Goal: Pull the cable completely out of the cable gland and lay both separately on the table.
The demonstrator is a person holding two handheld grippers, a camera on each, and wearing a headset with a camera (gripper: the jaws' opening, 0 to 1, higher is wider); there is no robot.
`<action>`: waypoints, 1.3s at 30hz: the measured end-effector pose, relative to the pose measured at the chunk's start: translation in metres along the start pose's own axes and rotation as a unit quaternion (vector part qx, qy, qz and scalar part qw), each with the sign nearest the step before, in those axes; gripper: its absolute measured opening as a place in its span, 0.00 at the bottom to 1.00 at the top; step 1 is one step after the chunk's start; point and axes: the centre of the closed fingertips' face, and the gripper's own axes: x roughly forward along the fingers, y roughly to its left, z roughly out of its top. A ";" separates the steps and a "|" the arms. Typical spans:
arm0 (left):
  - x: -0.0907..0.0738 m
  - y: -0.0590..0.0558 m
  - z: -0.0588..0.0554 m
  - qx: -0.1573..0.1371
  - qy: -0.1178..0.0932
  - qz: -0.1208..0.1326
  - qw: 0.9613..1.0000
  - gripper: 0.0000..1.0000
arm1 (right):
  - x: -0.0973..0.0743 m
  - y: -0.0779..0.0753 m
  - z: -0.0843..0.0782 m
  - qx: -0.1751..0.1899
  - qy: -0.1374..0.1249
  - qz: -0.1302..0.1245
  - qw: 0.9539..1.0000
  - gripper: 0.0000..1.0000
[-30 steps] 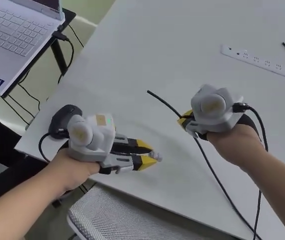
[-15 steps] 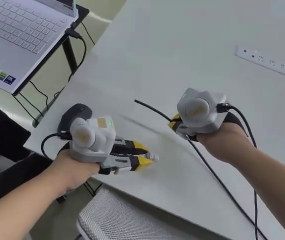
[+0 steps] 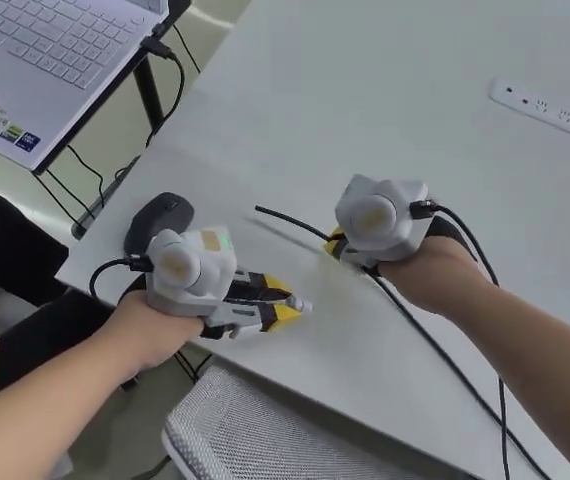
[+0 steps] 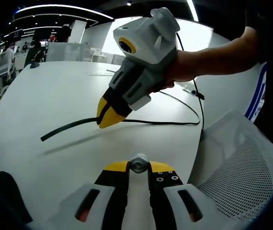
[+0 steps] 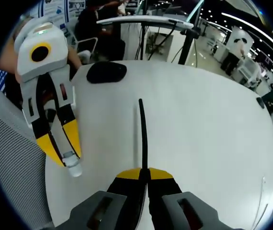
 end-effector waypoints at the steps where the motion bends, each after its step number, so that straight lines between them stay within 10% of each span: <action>1: 0.000 0.001 -0.001 -0.001 0.001 0.001 1.000 0.15 | 0.000 0.000 0.000 0.000 0.000 0.000 1.000 0.00; 39: 0.000 0.006 -0.017 0.040 0.036 0.024 0.998 0.16 | 0.008 0.009 -0.002 -0.014 0.002 0.000 1.000 0.00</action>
